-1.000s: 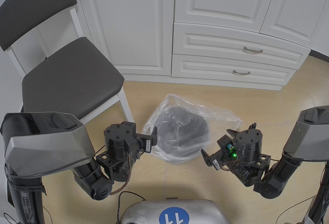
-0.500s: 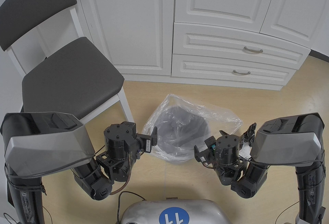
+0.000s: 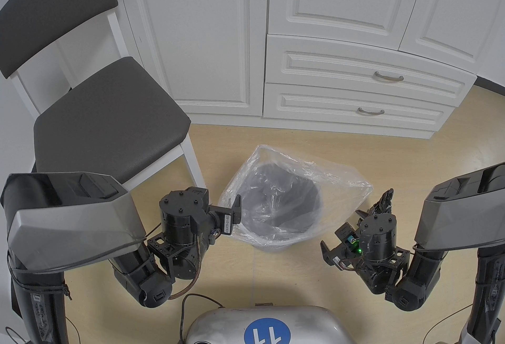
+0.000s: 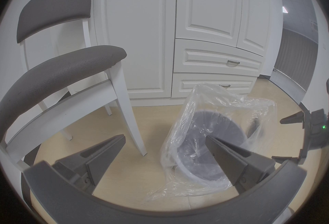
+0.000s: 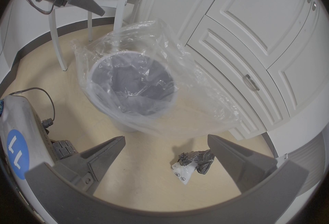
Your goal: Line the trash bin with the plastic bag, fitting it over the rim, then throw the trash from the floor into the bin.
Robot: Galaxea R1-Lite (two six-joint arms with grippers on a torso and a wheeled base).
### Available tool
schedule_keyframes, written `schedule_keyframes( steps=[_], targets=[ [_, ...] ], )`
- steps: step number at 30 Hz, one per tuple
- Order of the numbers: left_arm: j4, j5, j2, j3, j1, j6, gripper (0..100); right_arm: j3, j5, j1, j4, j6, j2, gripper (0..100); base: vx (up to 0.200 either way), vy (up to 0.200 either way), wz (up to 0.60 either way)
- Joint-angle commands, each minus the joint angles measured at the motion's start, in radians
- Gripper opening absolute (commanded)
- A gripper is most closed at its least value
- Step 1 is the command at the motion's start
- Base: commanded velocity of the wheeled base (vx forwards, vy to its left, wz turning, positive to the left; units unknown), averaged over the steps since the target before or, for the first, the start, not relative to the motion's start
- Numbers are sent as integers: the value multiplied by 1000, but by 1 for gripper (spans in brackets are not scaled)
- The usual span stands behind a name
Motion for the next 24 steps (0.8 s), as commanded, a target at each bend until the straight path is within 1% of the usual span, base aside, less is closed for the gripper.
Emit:
schedule_keyframes(
  steps=[1, 2, 4, 7, 9, 11, 12, 13, 15, 17, 18, 19, 23, 24],
  targets=[
    [-1, 0, 3, 0, 0, -1, 100, 41, 3, 2, 0, -11, -69, 100, 0, 0, 0],
    [-1, 0, 3, 0, 0, -1, 100, 43, 4, 2, 0, -12, -70, 100, 0, 0, 0],
    [-1, 0, -1, 0, 0, -1, 100, 92, 16, 0, 2, -43, -119, 100, 0, 0, 0],
    [-1, 0, -4, 2, 0, -1, 100, 141, 59, -9, 2, -78, -167, 100, 0, 0, 0],
    [-9, 0, -10, 2, -3, -1, 100, 121, 76, -23, -6, -80, -175, 100, 0, 0, 0],
    [-31, 2, -22, 2, -12, 1, 100, 57, 76, -32, -10, -52, -172, 100, 0, 0, 0],
    [-31, 2, -22, 2, -12, 1, 100, 57, 76, -32, -10, -52, -172, 100, 0, 0, 0],
    [-40, 0, -34, 6, -14, 6, 100, -5, 67, -41, -4, 11, -165, 100, 0, 0, 0],
    [-40, 2, -39, 12, -14, 6, 100, -68, 59, -44, 0, 72, -142, 100, 0, 0, 0],
    [-41, 2, -44, 15, -14, 9, 100, -105, 32, -63, 8, 83, -104, 100, 0, 0, 0],
    [-41, 2, -45, 15, -14, 9, 100, -106, 29, -64, 10, 83, -101, 100, 0, 0, 0],
    [-41, 6, -62, 23, -18, 21, 100, -141, -10, -71, 43, 86, -52, 100, 0, 0, 0],
    [-46, 8, -63, 37, -31, 42, 100, -238, -45, -67, 53, 112, 77, 100, 0, 0, 0],
    [-54, 6, -62, 38, -35, 42, 100, -253, -65, -67, 54, 112, 103, 100, 0, 0, 0]
  ],
)
